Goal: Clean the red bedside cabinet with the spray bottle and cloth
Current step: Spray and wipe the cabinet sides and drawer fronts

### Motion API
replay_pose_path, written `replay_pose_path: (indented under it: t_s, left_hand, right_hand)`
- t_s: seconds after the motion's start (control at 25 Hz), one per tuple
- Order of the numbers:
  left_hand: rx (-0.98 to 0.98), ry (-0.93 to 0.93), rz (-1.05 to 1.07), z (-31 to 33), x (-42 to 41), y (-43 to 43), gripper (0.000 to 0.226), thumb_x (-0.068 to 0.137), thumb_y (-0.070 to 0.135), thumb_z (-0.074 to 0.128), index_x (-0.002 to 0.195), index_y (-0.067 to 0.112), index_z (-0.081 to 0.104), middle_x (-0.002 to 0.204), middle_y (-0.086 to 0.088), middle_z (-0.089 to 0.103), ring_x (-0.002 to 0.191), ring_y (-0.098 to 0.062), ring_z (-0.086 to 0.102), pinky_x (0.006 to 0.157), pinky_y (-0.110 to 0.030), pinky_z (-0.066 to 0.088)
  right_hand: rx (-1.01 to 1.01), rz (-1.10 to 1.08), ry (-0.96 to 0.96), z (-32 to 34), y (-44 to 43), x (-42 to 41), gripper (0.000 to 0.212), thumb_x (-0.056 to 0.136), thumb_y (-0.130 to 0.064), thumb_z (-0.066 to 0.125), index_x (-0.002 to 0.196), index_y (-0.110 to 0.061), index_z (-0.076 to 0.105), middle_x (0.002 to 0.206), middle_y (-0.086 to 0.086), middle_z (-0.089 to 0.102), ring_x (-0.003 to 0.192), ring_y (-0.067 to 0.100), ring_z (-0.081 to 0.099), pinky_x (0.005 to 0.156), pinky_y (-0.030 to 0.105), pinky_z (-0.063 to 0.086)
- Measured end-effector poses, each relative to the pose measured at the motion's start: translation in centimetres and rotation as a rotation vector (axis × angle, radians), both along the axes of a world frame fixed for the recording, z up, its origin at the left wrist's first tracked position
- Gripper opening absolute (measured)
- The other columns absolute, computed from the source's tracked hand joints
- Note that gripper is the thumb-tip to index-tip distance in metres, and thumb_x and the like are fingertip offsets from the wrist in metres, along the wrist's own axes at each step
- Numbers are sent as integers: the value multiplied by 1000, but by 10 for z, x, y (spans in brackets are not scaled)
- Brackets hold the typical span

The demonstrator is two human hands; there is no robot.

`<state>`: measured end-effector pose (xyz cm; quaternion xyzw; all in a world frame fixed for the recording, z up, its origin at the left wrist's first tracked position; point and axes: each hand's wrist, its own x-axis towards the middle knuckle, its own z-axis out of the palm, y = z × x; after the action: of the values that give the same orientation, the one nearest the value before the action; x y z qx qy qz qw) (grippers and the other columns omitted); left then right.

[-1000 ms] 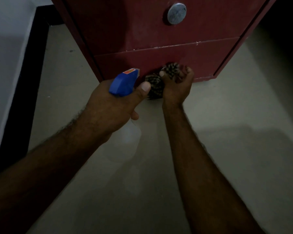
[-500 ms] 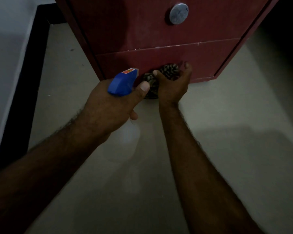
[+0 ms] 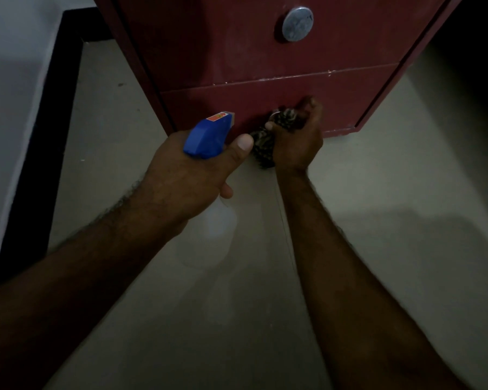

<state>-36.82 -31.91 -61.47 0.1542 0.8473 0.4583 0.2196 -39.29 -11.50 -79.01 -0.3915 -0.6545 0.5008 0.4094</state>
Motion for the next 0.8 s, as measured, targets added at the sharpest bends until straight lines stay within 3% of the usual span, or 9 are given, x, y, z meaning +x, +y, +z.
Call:
replay_pose_path:
  t_s: [0.2,0.32,0.4,0.48,0.64,0.8]
  left_hand:
    - [0,12,-4,3,3,1,27,84,59,59,81,38,44,86,-21,71,52,4,64,42,-2,38]
    - [-12,43,-4,4,3,0,30,85,59,59,83,32,49,83,-18,70,51,4,63,41,-3,37]
    - [1,59,-20,7,4,0,34,85,59,59,85,26,54,78,-14,70,50,2,63,42,-4,38]
    - [13,79,-29,10,4,1,37,86,58,60,84,22,55,73,-10,67,48,2,62,42,-4,38]
    - [106,120,-30,24,3,8,36,87,55,60,85,20,56,71,-9,69,51,0,63,46,-6,43]
    - [188,104,-43,38,4,17,17,88,57,60,84,43,50,66,1,68,63,-11,71,57,-18,51]
  right_hand:
    - [122,26,-23,1,15,14,64,70,-9,90,128,-10,65,105,-7,75,95,8,72,85,35,62]
    - [-126,-170,107,7,12,26,73,68,-10,96,132,-10,60,98,-13,69,93,10,71,88,37,63]
    - [-401,-141,269,16,11,36,82,70,-5,95,138,-17,52,103,-1,69,95,16,72,89,41,64]
    - [-541,-71,400,26,8,44,80,74,0,91,139,-21,47,105,5,67,92,17,71,88,42,64]
    - [-614,-37,520,45,1,53,77,78,1,88,138,-23,46,106,10,62,93,21,70,87,45,63]
    - [-590,-31,554,69,6,60,78,78,1,88,142,-18,47,103,13,60,90,21,68,78,38,63]
